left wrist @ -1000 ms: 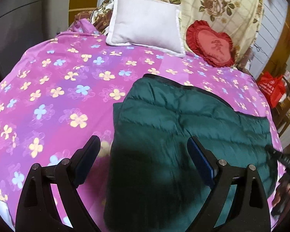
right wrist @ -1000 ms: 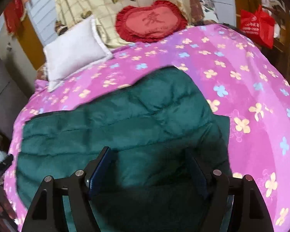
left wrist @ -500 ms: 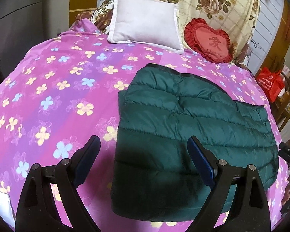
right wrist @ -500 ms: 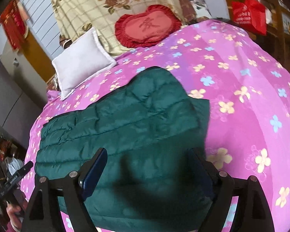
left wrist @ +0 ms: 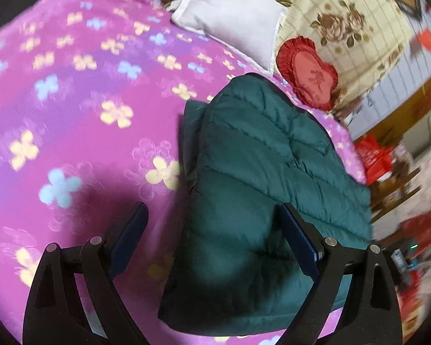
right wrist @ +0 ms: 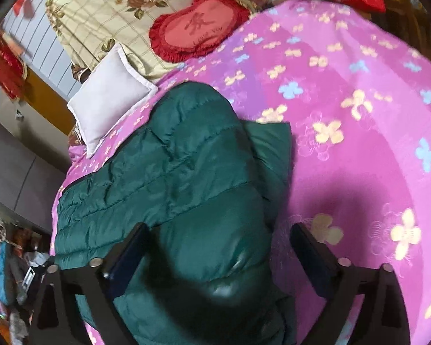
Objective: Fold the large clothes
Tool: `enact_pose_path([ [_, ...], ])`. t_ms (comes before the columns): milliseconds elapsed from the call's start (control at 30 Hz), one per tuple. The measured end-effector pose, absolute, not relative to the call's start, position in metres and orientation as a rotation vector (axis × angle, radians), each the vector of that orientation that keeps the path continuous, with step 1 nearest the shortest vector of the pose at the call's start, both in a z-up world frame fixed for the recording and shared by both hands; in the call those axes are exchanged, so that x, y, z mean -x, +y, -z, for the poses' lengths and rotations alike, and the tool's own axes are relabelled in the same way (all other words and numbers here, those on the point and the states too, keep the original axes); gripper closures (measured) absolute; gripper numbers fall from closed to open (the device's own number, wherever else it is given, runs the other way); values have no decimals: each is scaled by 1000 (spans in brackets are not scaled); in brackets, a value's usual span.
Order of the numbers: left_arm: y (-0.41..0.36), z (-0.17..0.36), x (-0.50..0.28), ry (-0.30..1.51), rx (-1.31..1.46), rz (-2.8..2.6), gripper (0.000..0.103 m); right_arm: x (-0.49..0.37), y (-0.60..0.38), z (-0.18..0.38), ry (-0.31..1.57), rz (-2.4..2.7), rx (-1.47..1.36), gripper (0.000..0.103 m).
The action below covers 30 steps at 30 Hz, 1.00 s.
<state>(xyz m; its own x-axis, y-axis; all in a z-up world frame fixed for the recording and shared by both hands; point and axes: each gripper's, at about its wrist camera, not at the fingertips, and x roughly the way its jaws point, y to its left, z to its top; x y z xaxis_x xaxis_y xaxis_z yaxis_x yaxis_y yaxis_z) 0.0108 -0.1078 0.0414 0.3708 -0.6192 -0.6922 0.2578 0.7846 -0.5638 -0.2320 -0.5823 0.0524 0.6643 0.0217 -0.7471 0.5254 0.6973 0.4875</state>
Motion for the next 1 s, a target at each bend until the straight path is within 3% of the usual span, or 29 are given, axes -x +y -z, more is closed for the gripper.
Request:
enact_pose_path([
  [567,-128,-21,-31,1084,436,726,3,185,-596,-24,860,113,-728,0],
  [733,-144,-21,-31,1128,425,803,6,180,-587,-23,885,81,-722,1],
  [767,-150,-21,-29,1142,409,820,13,179,-583,-23,889,70,-726,4],
  [867,-155,-32,-18,1092,359,811,33,183,-570,-31,887,68,-714,27],
  [933,-150,-43,-12,1068,357,828,47,189,-563,-43,867,70,-700,46],
  [1000,-144,-53,-5,1052,359,846,58,199,-554,-58,842,63,-674,54],
])
